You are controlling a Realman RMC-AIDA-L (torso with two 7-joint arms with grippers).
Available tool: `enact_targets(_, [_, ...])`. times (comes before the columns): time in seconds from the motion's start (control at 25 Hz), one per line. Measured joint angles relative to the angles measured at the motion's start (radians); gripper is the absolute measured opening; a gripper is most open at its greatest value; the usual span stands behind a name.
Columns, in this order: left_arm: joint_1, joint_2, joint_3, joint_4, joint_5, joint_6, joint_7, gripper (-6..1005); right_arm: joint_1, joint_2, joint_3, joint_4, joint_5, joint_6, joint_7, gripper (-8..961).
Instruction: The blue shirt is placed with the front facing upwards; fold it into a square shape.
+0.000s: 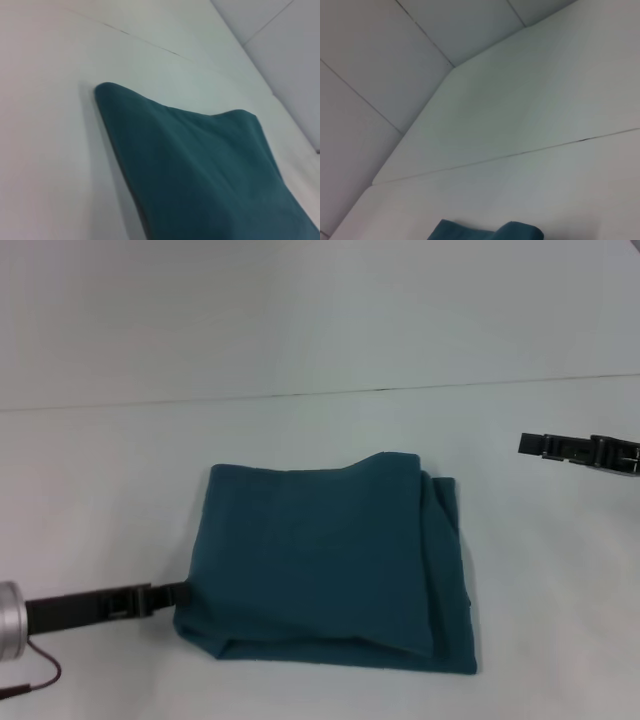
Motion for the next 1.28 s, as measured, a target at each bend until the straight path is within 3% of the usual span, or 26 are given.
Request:
enact_targets(0.48, [0.049, -0.030, -0.031, 0.014, -0.017, 0.134, 0.080, 1, 0.016, 0.016, -0.041, 0.000, -0.001, 0.021, 0.000, 703])
enact_targets(0.92, [0.052, -0.020, -0.045, 0.014, -0.018, 0.174, 0.097, 1, 0.006, 0.019, -0.047, 0.000, -0.003, 0.021, 0.003, 704])
enact_targets(1.08, [0.051, -0.002, -0.071, 0.023, -0.012, 0.171, 0.094, 102, 0.006, 0.019, -0.047, 0.000, -0.003, 0.020, 0.003, 704])
enact_targets(1.28, [0.049, 0.019, -0.216, 0.057, -0.013, 0.189, 0.106, 289, 0.002, 0.016, -0.044, -0.002, -0.003, 0.018, 0.001, 704])
